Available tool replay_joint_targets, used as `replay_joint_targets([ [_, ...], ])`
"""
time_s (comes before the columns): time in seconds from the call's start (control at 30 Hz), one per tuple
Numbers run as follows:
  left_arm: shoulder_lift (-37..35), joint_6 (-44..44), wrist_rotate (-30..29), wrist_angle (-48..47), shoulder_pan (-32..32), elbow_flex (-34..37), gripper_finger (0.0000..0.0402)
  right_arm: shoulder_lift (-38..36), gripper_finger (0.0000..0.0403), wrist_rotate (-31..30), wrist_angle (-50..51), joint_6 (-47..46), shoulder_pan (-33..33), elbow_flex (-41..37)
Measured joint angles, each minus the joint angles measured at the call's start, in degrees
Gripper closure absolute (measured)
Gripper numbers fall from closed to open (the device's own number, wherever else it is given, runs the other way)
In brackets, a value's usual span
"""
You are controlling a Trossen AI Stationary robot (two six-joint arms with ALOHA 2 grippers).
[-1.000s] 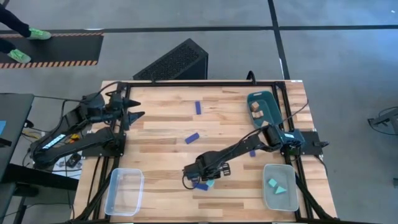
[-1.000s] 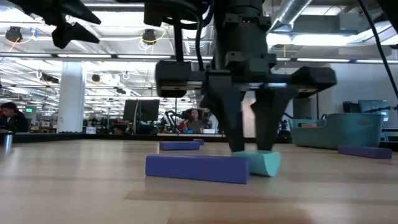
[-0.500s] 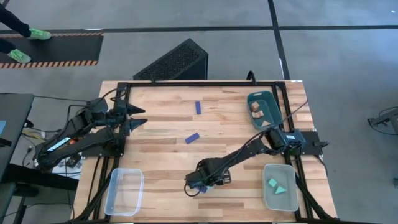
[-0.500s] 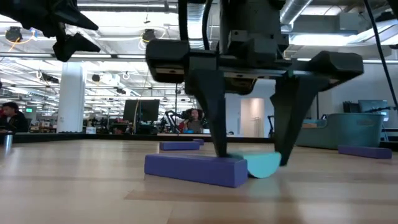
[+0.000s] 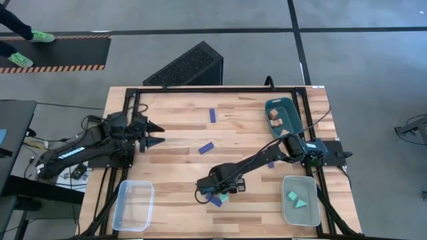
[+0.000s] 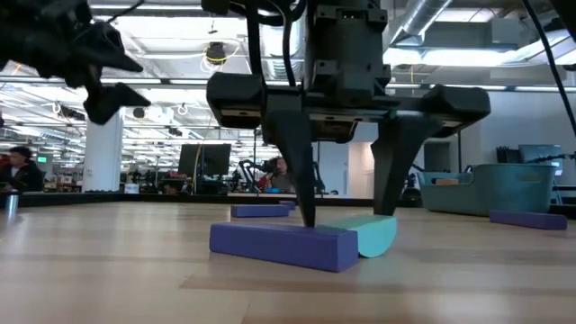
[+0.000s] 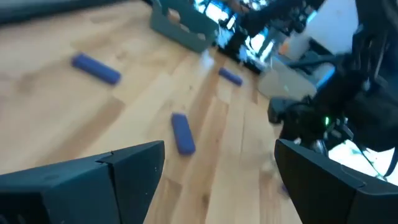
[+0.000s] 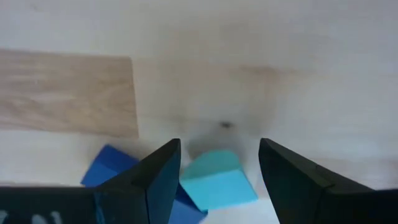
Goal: Sort & place blocks by color
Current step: Put the light blue block into the grey bin
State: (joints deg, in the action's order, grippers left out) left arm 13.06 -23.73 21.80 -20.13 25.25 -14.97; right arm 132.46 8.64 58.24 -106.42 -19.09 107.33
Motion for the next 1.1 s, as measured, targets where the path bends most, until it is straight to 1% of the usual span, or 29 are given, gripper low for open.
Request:
replay_joint_targets([
  [0.13, 0.05, -0.1, -0.02, 3.91, -3.5, 3.19, 0.0107, -0.2, 0.0165, 0.64, -0.2, 0.83, -1.04, 0.0],
  [0.27, 0.06, 0.75, -2.13, 8.52, -6.77, 6.12, 0.0107, -0.54, 0.0163, 0.51, 0.69, 8.28, -2.53, 0.87],
  [0.37, 0.67, 2.1, -3.48, 13.49, -8.87, 8.39, 0.0107, -0.53, 0.0163, 0.31, 0.86, 11.05, -3.38, 0.87],
  [0.5, 3.17, 2.22, -4.74, 19.36, -11.18, 10.68, 0.0107, -0.09, 0.0163, 0.07, 1.63, 14.16, -3.76, 0.83],
  [0.63, 7.01, 3.5, -6.78, 22.27, -12.57, 10.78, 0.0107, -0.05, 0.0163, -1.16, 1.84, 15.39, -3.64, -0.07],
  [0.73, 10.24, 4.0, -6.85, 25.67, -13.34, 10.78, 0.0107, -0.07, 0.0167, -1.39, 1.59, 18.2, -2.95, -0.04],
  [0.87, 15.34, 3.96, -6.84, 29.92, -14.41, 10.78, 0.0107, -0.07, 0.0187, -0.67, 1.41, 21.11, -2.11, -0.04],
  [1.1, 22.04, 3.06, -7.76, 36.71, -16.92, 10.78, 0.0107, -0.08, 0.0254, 1.21, 1.48, 22.34, -1.86, -0.04],
])
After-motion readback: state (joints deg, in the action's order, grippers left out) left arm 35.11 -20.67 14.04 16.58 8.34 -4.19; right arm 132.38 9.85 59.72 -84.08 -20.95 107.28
